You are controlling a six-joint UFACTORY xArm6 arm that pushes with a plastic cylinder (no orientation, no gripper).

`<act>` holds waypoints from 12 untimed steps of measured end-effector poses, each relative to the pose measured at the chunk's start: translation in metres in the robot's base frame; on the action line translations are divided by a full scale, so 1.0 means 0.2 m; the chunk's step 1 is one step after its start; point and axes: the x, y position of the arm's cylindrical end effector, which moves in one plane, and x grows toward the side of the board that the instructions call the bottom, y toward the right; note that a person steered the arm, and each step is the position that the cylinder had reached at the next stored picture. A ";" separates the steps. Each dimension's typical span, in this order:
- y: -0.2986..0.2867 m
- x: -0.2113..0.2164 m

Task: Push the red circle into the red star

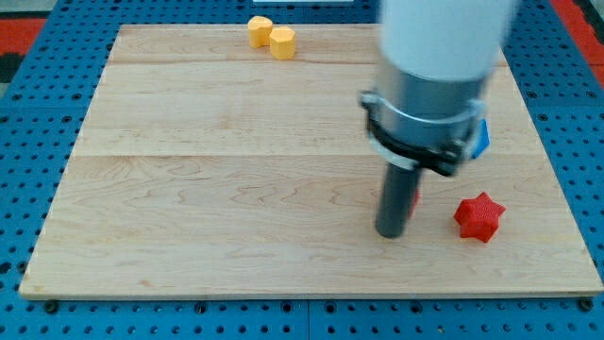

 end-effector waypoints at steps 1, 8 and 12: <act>-0.25 -0.03; 0.34 -0.20; 0.77 -0.17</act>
